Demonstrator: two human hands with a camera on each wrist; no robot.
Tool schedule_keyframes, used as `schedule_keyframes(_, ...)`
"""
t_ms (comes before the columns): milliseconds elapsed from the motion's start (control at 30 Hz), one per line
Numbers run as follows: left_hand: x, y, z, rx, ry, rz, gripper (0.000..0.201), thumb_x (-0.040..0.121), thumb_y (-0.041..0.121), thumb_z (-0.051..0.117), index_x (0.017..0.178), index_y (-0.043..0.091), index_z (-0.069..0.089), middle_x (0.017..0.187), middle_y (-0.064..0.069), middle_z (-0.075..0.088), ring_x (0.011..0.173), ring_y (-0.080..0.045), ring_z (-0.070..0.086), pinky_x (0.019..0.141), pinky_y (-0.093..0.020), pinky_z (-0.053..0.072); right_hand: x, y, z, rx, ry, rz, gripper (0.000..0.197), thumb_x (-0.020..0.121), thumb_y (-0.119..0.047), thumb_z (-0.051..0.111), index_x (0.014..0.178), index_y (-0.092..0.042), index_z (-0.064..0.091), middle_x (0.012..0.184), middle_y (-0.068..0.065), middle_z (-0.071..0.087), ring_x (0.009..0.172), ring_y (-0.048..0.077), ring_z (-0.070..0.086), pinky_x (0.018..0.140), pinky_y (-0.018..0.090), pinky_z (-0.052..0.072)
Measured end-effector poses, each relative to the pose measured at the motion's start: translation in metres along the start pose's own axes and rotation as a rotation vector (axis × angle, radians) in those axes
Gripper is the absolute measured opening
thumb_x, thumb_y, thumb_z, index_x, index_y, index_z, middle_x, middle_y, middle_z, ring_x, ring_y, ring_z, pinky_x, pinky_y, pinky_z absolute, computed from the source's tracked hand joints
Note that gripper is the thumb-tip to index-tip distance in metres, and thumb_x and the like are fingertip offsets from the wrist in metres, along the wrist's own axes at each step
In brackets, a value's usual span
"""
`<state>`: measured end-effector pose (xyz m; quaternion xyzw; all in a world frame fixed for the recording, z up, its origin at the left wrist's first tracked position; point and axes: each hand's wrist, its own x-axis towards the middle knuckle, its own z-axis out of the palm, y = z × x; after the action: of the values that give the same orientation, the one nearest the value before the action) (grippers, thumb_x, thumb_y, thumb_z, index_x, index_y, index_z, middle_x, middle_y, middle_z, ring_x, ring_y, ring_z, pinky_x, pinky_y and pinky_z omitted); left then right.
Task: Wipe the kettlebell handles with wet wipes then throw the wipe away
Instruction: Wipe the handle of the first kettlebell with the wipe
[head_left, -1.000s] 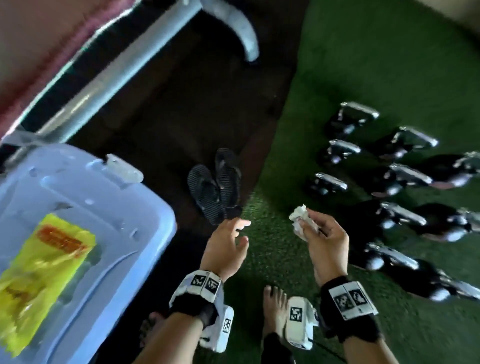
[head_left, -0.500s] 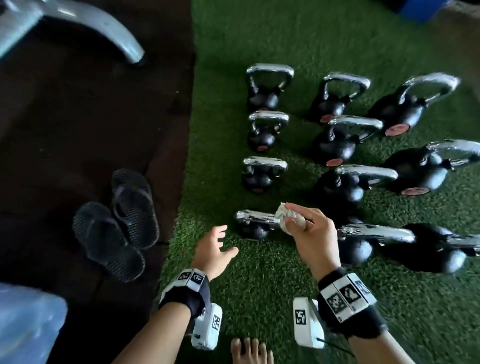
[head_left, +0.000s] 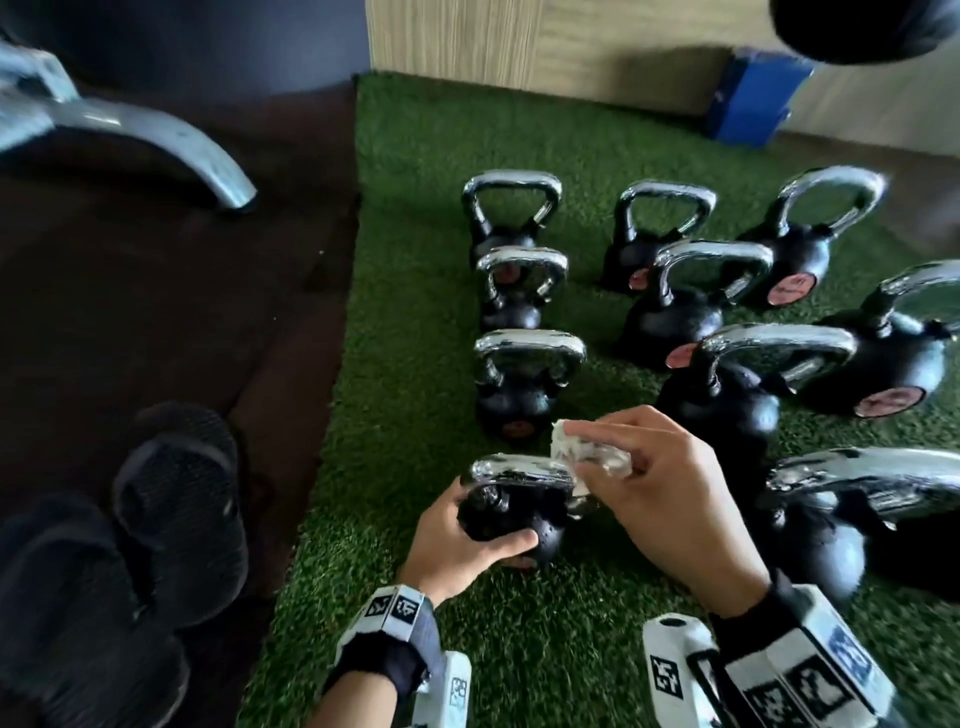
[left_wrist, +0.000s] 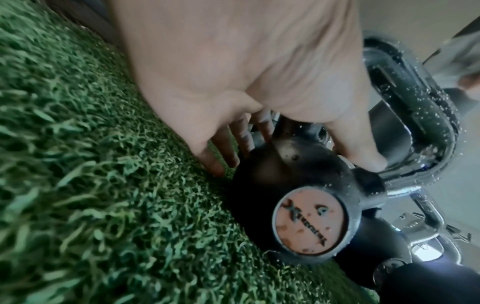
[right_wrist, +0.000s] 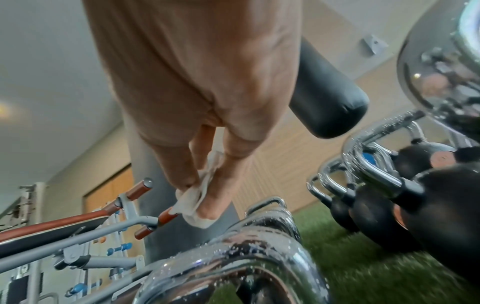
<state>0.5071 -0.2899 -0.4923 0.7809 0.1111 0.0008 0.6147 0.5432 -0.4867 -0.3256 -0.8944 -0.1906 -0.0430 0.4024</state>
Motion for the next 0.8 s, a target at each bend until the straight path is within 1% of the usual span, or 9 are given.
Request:
schedule_keyframes(67, 0.004, -0.003, 0.009, 0.020, 0.002, 0.070, 0.066, 0.044, 0.068, 0.093, 0.101, 0.066, 0.059, 0.105, 0.038, 0.068, 0.098, 0.016, 0.064, 0.079, 0.000, 0.045, 0.000, -0.004, 0.001, 0.005, 0.028, -0.083, 0.031, 0.082, -0.015, 0.079, 0.107, -0.035, 0.078, 0.101, -0.021, 0.066, 0.092, -0.003, 0.065, 0.069, 0.005, 0.048)
schedule_keyframes(133, 0.005, -0.004, 0.016, 0.039, 0.043, 0.134, 0.067, 0.046, 0.063, 0.095, 0.102, 0.067, 0.059, 0.106, 0.037, 0.068, 0.099, 0.015, 0.065, 0.081, -0.001, 0.045, 0.000, -0.008, 0.003, -0.005, 0.058, -0.163, 0.031, 0.082, -0.010, 0.079, 0.105, -0.030, 0.079, 0.098, -0.020, 0.068, 0.088, -0.005, 0.066, 0.072, 0.004, 0.047)
schedule_keyframes(200, 0.004, -0.007, 0.021, 0.037, 0.091, 0.159, 0.066, 0.046, 0.058, 0.097, 0.101, 0.063, 0.061, 0.105, 0.037, 0.068, 0.099, 0.014, 0.065, 0.080, -0.002, 0.046, -0.002, -0.012, 0.008, -0.066, 0.069, -0.209, 0.031, 0.080, -0.008, 0.080, 0.103, -0.030, 0.080, 0.094, -0.019, 0.069, 0.086, -0.002, 0.065, 0.076, 0.011, 0.050)
schedule_keyframes(267, 0.002, -0.008, 0.024, 0.040, 0.133, 0.150, 0.064, 0.046, 0.058, 0.098, 0.100, 0.051, 0.065, 0.103, 0.032, 0.071, 0.098, 0.011, 0.067, 0.081, -0.007, 0.050, -0.002, -0.013, 0.014, -0.120, 0.077, -0.226, 0.026, 0.081, -0.012, 0.080, 0.099, -0.030, 0.080, 0.090, -0.016, 0.069, 0.082, 0.002, 0.063, 0.076, 0.019, 0.051)
schedule_keyframes(367, 0.001, -0.008, 0.024, 0.065, 0.189, 0.140, 0.065, 0.043, 0.066, 0.095, 0.097, 0.043, 0.068, 0.098, 0.029, 0.074, 0.092, 0.009, 0.069, 0.081, -0.012, 0.055, 0.000, -0.007, 0.022, -0.104, 0.079, -0.206, 0.019, 0.082, -0.010, 0.078, 0.097, -0.022, 0.081, 0.094, -0.009, 0.065, 0.076, 0.000, 0.061, 0.074, 0.004, 0.045)
schedule_keyframes(467, 0.000, -0.001, 0.022, 0.105, 0.207, 0.160, 0.061, 0.042, 0.071, 0.092, 0.092, 0.045, 0.067, 0.097, 0.032, 0.073, 0.090, 0.010, 0.070, 0.079, -0.009, 0.053, 0.000, 0.000, 0.029, -0.106, 0.088, -0.202, 0.014, 0.083, -0.007, 0.078, 0.094, -0.015, 0.081, 0.094, -0.005, 0.063, 0.072, 0.000, 0.059, 0.072, 0.002, 0.042)
schedule_keyframes(633, -0.001, 0.003, 0.022, 0.113, 0.214, 0.185, 0.061, 0.047, 0.074, 0.088, 0.097, 0.043, 0.069, 0.097, 0.028, 0.074, 0.090, 0.008, 0.071, 0.079, -0.010, 0.053, -0.002, 0.009, 0.039, -0.068, 0.067, -0.252, 0.010, 0.087, -0.007, 0.075, 0.095, -0.010, 0.080, 0.090, -0.002, 0.062, 0.072, 0.007, 0.063, 0.069, 0.021, 0.054)
schedule_keyframes(667, 0.000, 0.003, 0.022, 0.114, 0.208, 0.187, 0.061, 0.049, 0.072, 0.089, 0.098, 0.042, 0.069, 0.097, 0.027, 0.075, 0.091, 0.007, 0.071, 0.079, -0.010, 0.053, -0.003, 0.013, 0.037, -0.064, 0.073, -0.246, 0.010, 0.087, -0.008, 0.076, 0.096, -0.011, 0.080, 0.089, -0.002, 0.061, 0.071, 0.007, 0.063, 0.068, 0.021, 0.054)
schedule_keyframes(800, -0.001, 0.002, 0.023, 0.117, 0.197, 0.173, 0.066, 0.052, 0.065, 0.094, 0.105, 0.033, 0.072, 0.100, 0.023, 0.076, 0.095, 0.004, 0.071, 0.083, -0.017, 0.057, -0.010, 0.027, 0.020, -0.084, 0.106, -0.184, 0.017, 0.081, -0.006, 0.081, 0.096, -0.014, 0.081, 0.081, -0.008, 0.057, 0.066, -0.005, 0.054, 0.065, 0.000, 0.040)
